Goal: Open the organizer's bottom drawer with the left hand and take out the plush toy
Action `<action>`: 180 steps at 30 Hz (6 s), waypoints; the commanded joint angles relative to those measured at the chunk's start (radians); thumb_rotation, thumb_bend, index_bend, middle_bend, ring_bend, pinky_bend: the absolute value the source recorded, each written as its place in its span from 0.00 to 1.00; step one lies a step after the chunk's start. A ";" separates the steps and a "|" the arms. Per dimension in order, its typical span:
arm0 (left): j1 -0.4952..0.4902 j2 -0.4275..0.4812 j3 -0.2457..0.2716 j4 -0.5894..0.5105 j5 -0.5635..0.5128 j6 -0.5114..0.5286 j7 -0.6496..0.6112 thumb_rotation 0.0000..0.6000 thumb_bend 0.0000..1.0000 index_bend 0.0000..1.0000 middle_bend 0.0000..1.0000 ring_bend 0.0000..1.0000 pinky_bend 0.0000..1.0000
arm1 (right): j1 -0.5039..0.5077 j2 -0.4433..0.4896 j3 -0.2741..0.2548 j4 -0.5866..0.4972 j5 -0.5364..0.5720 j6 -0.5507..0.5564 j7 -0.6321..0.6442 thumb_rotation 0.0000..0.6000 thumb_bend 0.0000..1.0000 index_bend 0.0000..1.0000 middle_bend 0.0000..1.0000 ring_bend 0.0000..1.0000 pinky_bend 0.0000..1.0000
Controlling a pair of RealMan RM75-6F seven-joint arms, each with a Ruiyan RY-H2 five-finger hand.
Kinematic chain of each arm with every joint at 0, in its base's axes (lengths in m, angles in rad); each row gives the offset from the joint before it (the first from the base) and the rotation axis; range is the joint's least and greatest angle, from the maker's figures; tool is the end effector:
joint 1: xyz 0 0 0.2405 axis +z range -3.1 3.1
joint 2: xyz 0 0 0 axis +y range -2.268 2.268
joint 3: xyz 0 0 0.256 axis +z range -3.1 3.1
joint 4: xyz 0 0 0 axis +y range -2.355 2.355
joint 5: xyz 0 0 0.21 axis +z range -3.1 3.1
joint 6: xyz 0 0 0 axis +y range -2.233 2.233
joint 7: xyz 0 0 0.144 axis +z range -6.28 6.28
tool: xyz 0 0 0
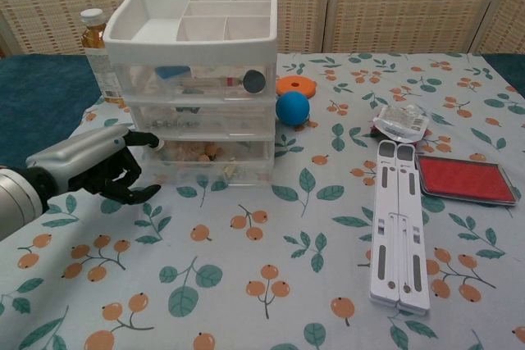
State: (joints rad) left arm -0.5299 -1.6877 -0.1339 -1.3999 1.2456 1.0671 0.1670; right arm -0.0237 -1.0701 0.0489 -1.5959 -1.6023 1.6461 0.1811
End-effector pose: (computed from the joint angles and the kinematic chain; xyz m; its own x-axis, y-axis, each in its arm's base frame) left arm -0.1910 0.2907 -0.0480 0.2341 0.3104 0.9213 0.9573 -0.2388 -0.1628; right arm -0.3118 -0.1457 0.1906 0.2875 0.1091 0.9515 -0.9558 -0.0318 0.2924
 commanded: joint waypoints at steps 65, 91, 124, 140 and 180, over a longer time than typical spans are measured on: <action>-0.145 0.197 0.059 -0.050 0.388 0.014 0.083 1.00 0.34 0.33 0.87 1.00 1.00 | -0.002 0.041 0.014 -0.029 -0.030 0.042 -0.036 1.00 0.34 0.00 0.08 0.00 0.04; -0.261 0.106 0.100 0.167 0.432 -0.099 0.264 1.00 0.24 0.26 0.89 1.00 1.00 | -0.013 0.030 0.008 -0.020 -0.012 0.038 -0.026 1.00 0.34 0.00 0.09 0.01 0.04; -0.280 0.104 0.063 0.062 0.145 -0.235 0.574 1.00 0.24 0.26 0.92 1.00 1.00 | -0.014 0.028 0.008 -0.012 -0.003 0.029 -0.019 1.00 0.34 0.00 0.09 0.01 0.04; -0.302 0.097 0.081 0.074 0.121 -0.241 0.582 1.00 0.24 0.33 0.93 1.00 1.00 | -0.016 0.027 0.009 -0.008 -0.001 0.030 -0.014 1.00 0.34 0.00 0.09 0.01 0.04; -0.289 0.081 0.099 0.158 0.222 -0.151 0.214 1.00 0.24 0.58 0.96 1.00 1.00 | -0.009 0.025 0.014 -0.009 0.007 0.016 -0.016 1.00 0.34 0.00 0.09 0.01 0.04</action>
State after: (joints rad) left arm -0.8239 -1.6141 -0.0323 -1.2338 1.4725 0.9109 0.3877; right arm -0.0330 -1.0452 0.0625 -1.6047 -1.5950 1.6623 0.1651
